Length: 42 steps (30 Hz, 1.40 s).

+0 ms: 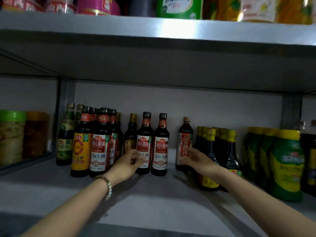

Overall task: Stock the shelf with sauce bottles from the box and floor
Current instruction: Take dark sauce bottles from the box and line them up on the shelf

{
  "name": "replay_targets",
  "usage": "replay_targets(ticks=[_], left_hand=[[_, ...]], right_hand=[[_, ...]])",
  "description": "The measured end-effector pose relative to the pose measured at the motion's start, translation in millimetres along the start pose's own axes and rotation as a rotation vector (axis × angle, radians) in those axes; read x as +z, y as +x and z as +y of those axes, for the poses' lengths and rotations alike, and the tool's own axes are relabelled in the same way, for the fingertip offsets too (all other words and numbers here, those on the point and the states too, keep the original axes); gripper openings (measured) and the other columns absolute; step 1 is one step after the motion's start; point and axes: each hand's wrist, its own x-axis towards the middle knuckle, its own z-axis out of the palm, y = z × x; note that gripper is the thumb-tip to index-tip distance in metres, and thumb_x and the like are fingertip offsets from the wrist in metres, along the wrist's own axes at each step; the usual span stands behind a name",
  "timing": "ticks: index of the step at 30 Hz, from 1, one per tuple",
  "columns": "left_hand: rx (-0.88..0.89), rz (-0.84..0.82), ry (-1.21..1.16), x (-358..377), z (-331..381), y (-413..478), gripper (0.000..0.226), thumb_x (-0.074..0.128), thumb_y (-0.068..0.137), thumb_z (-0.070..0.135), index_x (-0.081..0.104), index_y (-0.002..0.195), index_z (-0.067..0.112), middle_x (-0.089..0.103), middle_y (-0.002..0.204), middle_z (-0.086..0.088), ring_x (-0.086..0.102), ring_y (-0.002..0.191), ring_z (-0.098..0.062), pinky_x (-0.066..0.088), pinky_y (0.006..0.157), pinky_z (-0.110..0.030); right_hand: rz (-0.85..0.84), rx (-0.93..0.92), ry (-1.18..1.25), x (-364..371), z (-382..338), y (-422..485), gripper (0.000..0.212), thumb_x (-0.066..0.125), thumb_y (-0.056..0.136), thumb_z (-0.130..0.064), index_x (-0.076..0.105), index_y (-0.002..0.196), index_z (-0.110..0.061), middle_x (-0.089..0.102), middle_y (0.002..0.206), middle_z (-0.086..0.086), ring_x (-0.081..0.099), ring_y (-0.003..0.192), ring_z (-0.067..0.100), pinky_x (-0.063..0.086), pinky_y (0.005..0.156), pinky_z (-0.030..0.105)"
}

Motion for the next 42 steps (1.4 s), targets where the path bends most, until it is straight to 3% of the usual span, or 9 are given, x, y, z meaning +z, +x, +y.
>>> replay_targets(ticks=[4,5,8,12,21,24,31,37,42], left_hand=[[0.068,-0.020,0.160,3,28,-44,0.060,0.047,0.091,0.050,0.032,0.141,0.022,0.049,0.138,0.004,0.046,0.122,-0.009,0.035,0.094,-0.020],[0.094,-0.012,0.193,5,38,-55,0.061,0.047,0.090,0.052,0.033,0.142,0.022,0.047,0.140,0.004,0.045,0.123,-0.007,0.035,0.095,-0.020],[0.147,0.005,0.270,18,73,-91,0.066,0.044,0.087,0.059,0.033,0.142,0.023,0.042,0.144,0.004,0.041,0.128,-0.009,0.037,0.103,-0.027],[0.200,0.033,0.351,49,124,-145,0.069,0.039,0.086,0.064,0.033,0.142,0.025,0.038,0.147,0.006,0.037,0.133,-0.013,0.037,0.106,-0.034],[0.273,0.017,0.350,191,195,-274,0.063,0.043,0.087,0.062,0.035,0.140,0.030,0.037,0.146,0.007,0.034,0.132,-0.011,0.031,0.099,-0.026],[0.319,0.000,0.384,245,198,-311,0.060,0.046,0.089,0.056,0.038,0.140,0.024,0.042,0.143,0.003,0.037,0.130,-0.013,0.031,0.100,-0.025],[0.217,-0.306,0.397,365,148,-369,0.066,0.042,0.088,0.060,0.032,0.143,0.025,0.041,0.145,0.002,0.037,0.132,-0.017,0.036,0.101,-0.032],[0.079,-0.485,0.396,459,55,-416,0.062,0.046,0.089,0.055,0.038,0.139,0.020,0.046,0.140,-0.001,0.045,0.126,-0.021,0.044,0.095,-0.035],[-0.054,-0.692,0.391,533,-33,-468,0.058,0.048,0.090,0.052,0.039,0.138,0.021,0.050,0.136,-0.003,0.049,0.120,-0.022,0.046,0.090,-0.036]], right_hand=[[-0.031,-0.049,-0.110,-31,0,-55,0.061,0.062,0.087,-0.039,0.038,0.140,-0.019,0.049,0.124,-0.016,0.046,0.109,0.001,0.035,0.087,0.006],[-0.031,-0.064,-0.137,-41,-1,-68,0.064,0.062,0.088,-0.038,0.036,0.142,-0.017,0.047,0.133,-0.011,0.046,0.115,0.003,0.035,0.090,0.005],[-0.041,-0.109,-0.222,-68,-3,-107,0.072,0.060,0.088,-0.041,0.029,0.147,-0.015,0.034,0.151,0.000,0.036,0.136,0.014,0.030,0.110,0.024],[-0.092,-0.156,-0.336,-110,2,-171,0.074,0.058,0.085,-0.051,0.027,0.147,-0.024,0.030,0.153,-0.007,0.031,0.138,0.011,0.026,0.102,0.020],[-0.193,-0.184,-0.500,-184,94,-315,0.085,0.056,0.077,-0.062,0.019,0.148,-0.033,0.013,0.157,-0.014,0.018,0.142,0.007,0.019,0.107,0.021],[-0.218,-0.214,-0.482,-194,138,-358,0.077,0.058,0.084,-0.052,0.021,0.148,-0.031,0.014,0.157,-0.012,0.018,0.139,0.002,0.015,0.106,0.013],[-0.363,-0.029,-0.411,-173,262,-441,0.075,0.056,0.084,-0.051,0.021,0.147,-0.031,0.019,0.156,-0.011,0.022,0.141,0.009,0.025,0.106,0.022],[-0.425,0.209,-0.343,-117,380,-507,0.066,0.062,0.089,-0.030,0.030,0.145,-0.017,0.034,0.150,0.004,0.035,0.135,0.018,0.023,0.102,0.014],[-0.521,0.432,-0.302,-48,474,-567,0.063,0.062,0.090,-0.028,0.031,0.144,-0.021,0.035,0.150,0.004,0.036,0.135,0.022,0.027,0.106,0.023]])
